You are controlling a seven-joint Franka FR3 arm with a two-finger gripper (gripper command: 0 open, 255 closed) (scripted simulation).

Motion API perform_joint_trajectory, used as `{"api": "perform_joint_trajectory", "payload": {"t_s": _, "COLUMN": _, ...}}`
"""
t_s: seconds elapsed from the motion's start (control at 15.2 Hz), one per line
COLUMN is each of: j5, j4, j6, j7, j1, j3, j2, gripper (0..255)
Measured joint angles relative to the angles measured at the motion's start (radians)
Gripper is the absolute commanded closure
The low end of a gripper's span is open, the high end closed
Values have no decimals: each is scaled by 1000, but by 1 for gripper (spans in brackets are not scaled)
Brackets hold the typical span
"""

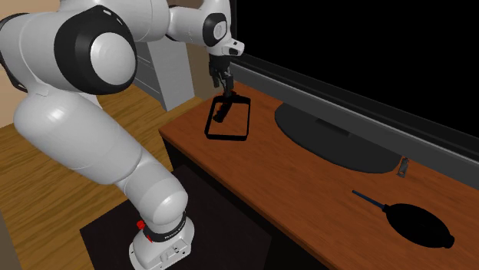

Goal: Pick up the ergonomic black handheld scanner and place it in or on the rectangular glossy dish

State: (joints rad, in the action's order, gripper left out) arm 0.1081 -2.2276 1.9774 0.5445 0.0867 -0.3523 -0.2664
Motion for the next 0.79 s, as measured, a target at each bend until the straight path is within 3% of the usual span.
{"api": "perform_joint_trajectory", "payload": {"t_s": 0.26, "j5": 0, "j4": 0, "j6": 0, "j7": 0, "j1": 0, "j3": 0, "j2": 0, "gripper": 0}}
{"api": "perform_joint_trajectory", "payload": {"t_s": 0.53, "j5": 0, "j4": 82, "j6": -99, "j7": -5, "j1": -3, "j3": 11, "j2": -19, "gripper": 0}}
{"api": "perform_joint_trajectory", "payload": {"t_s": 0.79, "j5": 0, "j4": 107, "j6": -127, "j7": -2, "j1": -3, "j3": 11, "j2": -21, "gripper": 0}}
